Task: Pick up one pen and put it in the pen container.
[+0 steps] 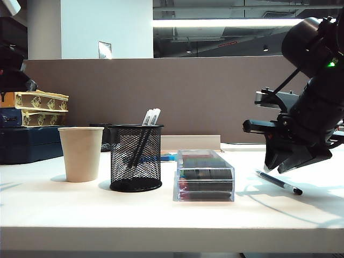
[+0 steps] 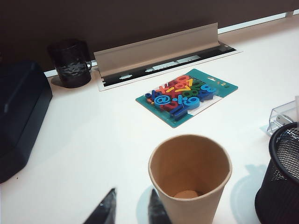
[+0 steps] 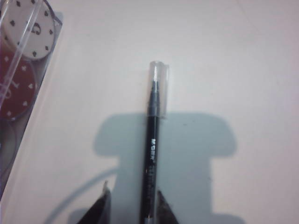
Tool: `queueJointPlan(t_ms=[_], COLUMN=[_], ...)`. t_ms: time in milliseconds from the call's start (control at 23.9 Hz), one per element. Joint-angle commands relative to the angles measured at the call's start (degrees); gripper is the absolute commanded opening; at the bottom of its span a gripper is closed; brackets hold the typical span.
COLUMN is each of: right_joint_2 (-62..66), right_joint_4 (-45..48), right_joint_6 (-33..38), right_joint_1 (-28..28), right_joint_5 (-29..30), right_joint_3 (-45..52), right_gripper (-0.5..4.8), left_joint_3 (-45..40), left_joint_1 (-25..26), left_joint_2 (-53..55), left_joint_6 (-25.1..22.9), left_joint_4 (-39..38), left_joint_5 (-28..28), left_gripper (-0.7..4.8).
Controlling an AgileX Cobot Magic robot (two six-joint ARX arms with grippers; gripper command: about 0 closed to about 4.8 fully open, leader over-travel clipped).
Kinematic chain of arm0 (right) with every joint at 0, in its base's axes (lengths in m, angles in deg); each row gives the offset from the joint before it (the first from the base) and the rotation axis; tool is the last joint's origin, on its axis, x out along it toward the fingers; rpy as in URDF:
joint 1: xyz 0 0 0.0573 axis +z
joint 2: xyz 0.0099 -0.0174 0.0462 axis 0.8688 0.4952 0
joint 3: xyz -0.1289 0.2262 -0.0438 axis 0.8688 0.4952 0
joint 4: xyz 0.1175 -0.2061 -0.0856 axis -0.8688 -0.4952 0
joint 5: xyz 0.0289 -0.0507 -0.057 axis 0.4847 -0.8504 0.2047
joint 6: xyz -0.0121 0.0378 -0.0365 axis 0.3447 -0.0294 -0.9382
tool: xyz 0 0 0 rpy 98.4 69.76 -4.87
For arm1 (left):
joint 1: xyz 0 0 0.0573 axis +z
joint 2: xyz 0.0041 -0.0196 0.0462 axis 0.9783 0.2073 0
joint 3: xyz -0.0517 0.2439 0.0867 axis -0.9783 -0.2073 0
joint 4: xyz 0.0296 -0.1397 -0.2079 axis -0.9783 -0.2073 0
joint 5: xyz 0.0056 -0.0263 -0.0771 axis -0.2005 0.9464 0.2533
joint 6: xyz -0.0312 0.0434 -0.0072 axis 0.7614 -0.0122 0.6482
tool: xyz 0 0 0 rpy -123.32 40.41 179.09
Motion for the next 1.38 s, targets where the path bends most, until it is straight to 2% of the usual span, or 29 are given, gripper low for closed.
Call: queueJointPlan(t_ms=[42, 1383], right_joint_2=[0.28, 4.31], right_joint_4=[-0.07, 1.64], right_joint_6=[-0.20, -0.52], right_joint_1=[0.17, 0.13], right_joint_5=[0.92, -0.37], right_joint_3=[-0.31, -0.42], right_gripper=[1.23, 1.20], left_joint_3=[0.37, 0.35], left_joint_1=[0.11, 0.09], left_joint_2=[-0.07, -0.04], left_joint_6=[-0.02, 0.00], left_joint_4=[0.33, -1.01], left_joint_5=[-0.07, 0.37], left_gripper=[0.84, 0.84])
